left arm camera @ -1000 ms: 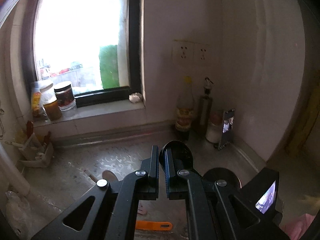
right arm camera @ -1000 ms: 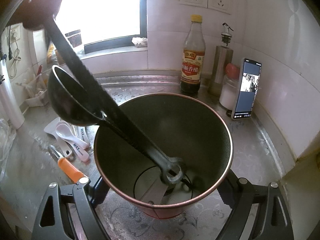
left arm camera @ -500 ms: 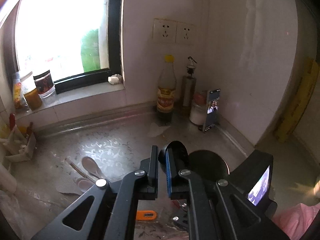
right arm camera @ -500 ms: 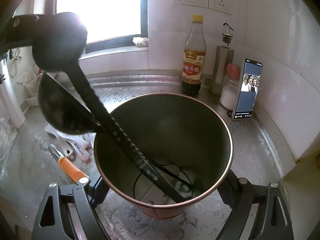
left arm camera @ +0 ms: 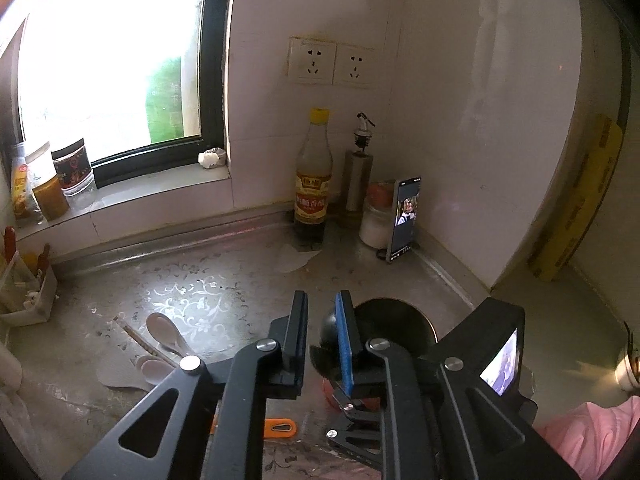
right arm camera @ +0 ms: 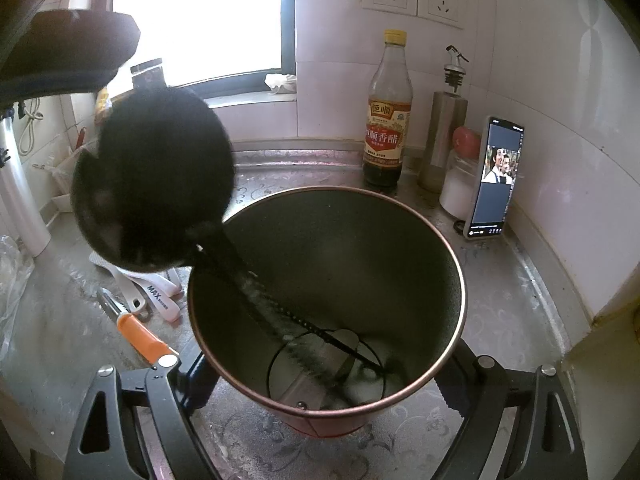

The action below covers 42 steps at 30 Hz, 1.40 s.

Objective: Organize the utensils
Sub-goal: 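Carry the black ladle over the red holder, lower it in, open left gripper, then move the left gripper back to the white measuring spoons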

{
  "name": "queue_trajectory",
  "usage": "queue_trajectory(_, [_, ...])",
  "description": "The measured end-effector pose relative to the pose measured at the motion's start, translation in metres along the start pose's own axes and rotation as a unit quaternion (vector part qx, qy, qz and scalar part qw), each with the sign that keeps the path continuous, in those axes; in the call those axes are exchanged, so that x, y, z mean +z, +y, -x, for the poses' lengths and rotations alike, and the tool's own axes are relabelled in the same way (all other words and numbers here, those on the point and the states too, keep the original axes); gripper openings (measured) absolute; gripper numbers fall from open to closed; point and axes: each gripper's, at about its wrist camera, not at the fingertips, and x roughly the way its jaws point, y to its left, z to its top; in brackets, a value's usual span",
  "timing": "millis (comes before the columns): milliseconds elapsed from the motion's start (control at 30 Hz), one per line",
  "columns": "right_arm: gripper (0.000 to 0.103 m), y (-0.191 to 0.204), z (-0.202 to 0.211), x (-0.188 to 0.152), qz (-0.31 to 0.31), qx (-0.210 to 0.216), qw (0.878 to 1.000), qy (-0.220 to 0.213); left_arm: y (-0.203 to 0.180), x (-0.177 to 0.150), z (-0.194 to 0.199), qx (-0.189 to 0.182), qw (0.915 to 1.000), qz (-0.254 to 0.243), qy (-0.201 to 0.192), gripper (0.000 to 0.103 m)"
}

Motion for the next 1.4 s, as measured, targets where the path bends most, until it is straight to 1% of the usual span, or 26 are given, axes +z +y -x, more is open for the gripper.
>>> queue_trajectory(200, [0.090, 0.000, 0.000, 0.000, 0.000, 0.000, 1.000, 0.000, 0.011, 0.003, 0.007, 0.013, 0.9997, 0.017, -0.011, 0.014])
queue_trajectory(300, [0.090, 0.000, 0.001, -0.001, -0.001, 0.000, 1.000, 0.000, 0.022, 0.004, 0.011, 0.025, 0.9990, 0.032, -0.017, 0.016])
queue_trajectory(367, [0.090, -0.001, 0.001, -0.001, -0.001, 0.000, 1.000, 0.000, 0.030, 0.004, 0.013, 0.037, 0.9982, 0.044, -0.020, 0.023])
queue_trajectory(500, [0.090, 0.000, 0.001, -0.001, 0.000, 0.000, 1.000, 0.000, 0.050, 0.002, 0.016, 0.061, 0.9955, 0.070, -0.020, 0.031])
queue_trajectory(533, [0.090, -0.001, 0.000, -0.001, 0.000, 0.000, 1.000, 0.000, 0.054, 0.001, 0.017, 0.067, 0.9947, 0.075, -0.019, 0.037])
queue_trajectory(567, [0.090, 0.000, 0.001, -0.001, 0.000, 0.000, 1.000, 0.000, 0.059, -0.001, 0.017, 0.075, 0.9936, 0.082, -0.016, 0.040])
queue_trajectory(633, [0.090, -0.001, 0.001, -0.001, 0.000, 0.000, 1.000, 0.000, 0.072, -0.005, 0.016, 0.096, 0.9899, 0.105, -0.007, 0.045])
queue_trajectory(667, [0.090, -0.001, 0.000, -0.001, 0.000, 0.000, 1.000, 0.000, 0.077, -0.007, 0.016, 0.102, 0.9883, 0.113, -0.003, 0.050])
queue_trajectory(700, [0.090, 0.000, 0.001, -0.001, 0.000, 0.000, 1.000, 0.000, 0.083, -0.009, 0.016, 0.112, 0.9861, 0.123, 0.002, 0.053])
queue_trajectory(733, [0.090, 0.000, 0.001, -0.001, 0.000, 0.001, 1.000, 0.000, 0.090, -0.012, 0.015, 0.126, 0.9829, 0.134, 0.009, 0.061])
queue_trajectory(767, [0.090, -0.001, 0.001, -0.001, 0.000, 0.001, 1.000, 0.000, 0.096, -0.016, 0.015, 0.140, 0.9793, 0.145, 0.015, 0.066])
queue_trajectory(833, [0.090, -0.001, 0.002, -0.002, 0.001, 0.001, 1.000, 0.001, 0.113, -0.024, 0.012, 0.165, 0.9697, 0.177, 0.032, 0.066])
queue_trajectory(867, [0.090, -0.001, 0.002, -0.002, 0.001, 0.001, 1.000, 0.001, 0.119, -0.027, 0.011, 0.171, 0.9665, 0.188, 0.038, 0.066])
queue_trajectory(900, [0.090, -0.001, 0.002, -0.003, 0.001, 0.001, 1.000, 0.001, 0.128, -0.032, 0.009, 0.180, 0.9612, 0.204, 0.048, 0.067])
queue_trajectory(1033, [0.090, -0.001, 0.003, -0.003, 0.002, 0.001, 1.000, 0.001, 0.148, -0.049, 0.011, 0.206, 0.9475, 0.236, 0.064, 0.068])
queue_trajectory(1100, [0.090, -0.001, 0.003, -0.004, 0.002, 0.001, 1.000, 0.001, 0.153, -0.054, 0.014, 0.212, 0.9439, 0.244, 0.065, 0.070])
queue_trajectory(1167, [0.090, -0.001, 0.003, -0.004, 0.001, 0.001, 1.000, 0.001, 0.162, -0.059, 0.017, 0.221, 0.9391, 0.255, 0.066, 0.076])
queue_trajectory(1300, [0.090, -0.001, 0.003, -0.003, 0.001, 0.001, 1.000, 0.001, 0.176, -0.067, 0.022, 0.237, 0.9298, 0.274, 0.064, 0.077])
queue_trajectory(1333, [0.090, -0.001, 0.003, -0.003, 0.001, 0.001, 1.000, 0.001, 0.180, -0.069, 0.024, 0.244, 0.9263, 0.280, 0.063, 0.079])
queue_trajectory(1367, [0.090, -0.001, 0.003, -0.003, 0.001, 0.001, 1.000, 0.001, 0.184, -0.072, 0.026, 0.250, 0.9224, 0.288, 0.061, 0.085])
queue_trajectory(1400, [0.090, -0.001, 0.003, -0.003, 0.001, 0.001, 1.000, 0.001, 0.189, -0.075, 0.028, 0.257, 0.9172, 0.298, 0.059, 0.087])
